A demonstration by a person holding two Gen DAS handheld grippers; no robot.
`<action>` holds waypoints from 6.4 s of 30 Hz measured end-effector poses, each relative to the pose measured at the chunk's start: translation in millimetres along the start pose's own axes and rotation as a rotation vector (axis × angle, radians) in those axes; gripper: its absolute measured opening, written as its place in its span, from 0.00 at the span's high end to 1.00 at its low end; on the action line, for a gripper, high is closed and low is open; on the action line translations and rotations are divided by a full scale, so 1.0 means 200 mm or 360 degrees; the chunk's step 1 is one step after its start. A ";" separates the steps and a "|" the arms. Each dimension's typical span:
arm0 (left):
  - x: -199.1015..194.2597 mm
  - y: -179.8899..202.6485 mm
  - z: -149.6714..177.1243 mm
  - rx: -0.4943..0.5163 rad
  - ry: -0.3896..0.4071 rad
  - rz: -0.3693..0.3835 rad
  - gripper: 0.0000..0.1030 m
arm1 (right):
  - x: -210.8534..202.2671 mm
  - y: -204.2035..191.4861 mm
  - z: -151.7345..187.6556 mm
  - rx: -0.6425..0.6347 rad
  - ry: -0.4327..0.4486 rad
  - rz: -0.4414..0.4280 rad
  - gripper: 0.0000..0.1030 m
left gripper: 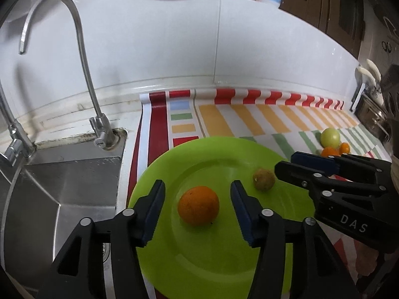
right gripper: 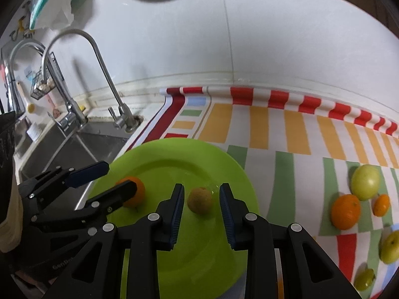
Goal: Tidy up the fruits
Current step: 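Lift both held fruits and carry them over the green plate, then lower both fruits onto the green plate and open both grippers, then move both open grippers back toward the remaining fruits, then grasp an orange with the left gripper while the right gripper grasps a green tomato, then lift both held fruits and carry them over the green plate, then lower both fruits onto the plate and open both grippers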
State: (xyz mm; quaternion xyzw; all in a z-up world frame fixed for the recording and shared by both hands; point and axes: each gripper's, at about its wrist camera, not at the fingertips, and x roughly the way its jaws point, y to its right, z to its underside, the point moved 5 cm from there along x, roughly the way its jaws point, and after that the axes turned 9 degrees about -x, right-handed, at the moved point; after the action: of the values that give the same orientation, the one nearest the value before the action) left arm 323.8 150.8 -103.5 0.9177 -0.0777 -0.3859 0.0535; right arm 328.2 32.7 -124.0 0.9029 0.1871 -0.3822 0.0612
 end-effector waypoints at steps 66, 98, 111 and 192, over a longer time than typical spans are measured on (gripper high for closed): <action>-0.21 0.90 0.32 0.0328 0.0111 0.0101 0.16 | -0.83 0.73 0.76 0.0386 0.0066 0.0548 0.35; 0.14 1.00 0.40 0.0441 -0.0168 0.0203 0.66 | -0.65 0.83 0.89 0.0516 -0.0137 0.0589 0.71; -0.04 0.99 0.34 0.0383 -0.0064 0.0229 0.66 | -0.75 0.76 0.78 0.0397 -0.0014 0.0540 0.71; -0.20 0.12 0.21 -0.0176 0.0131 -0.0342 0.45 | -0.14 0.06 0.13 -0.0256 0.0049 -0.0223 0.62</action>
State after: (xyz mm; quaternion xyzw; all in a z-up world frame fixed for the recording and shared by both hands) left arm 263.4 132.6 -100.4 0.9315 0.0446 -0.3551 0.0654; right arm 297.3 7.3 -122.2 0.8855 0.2808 -0.3554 0.1036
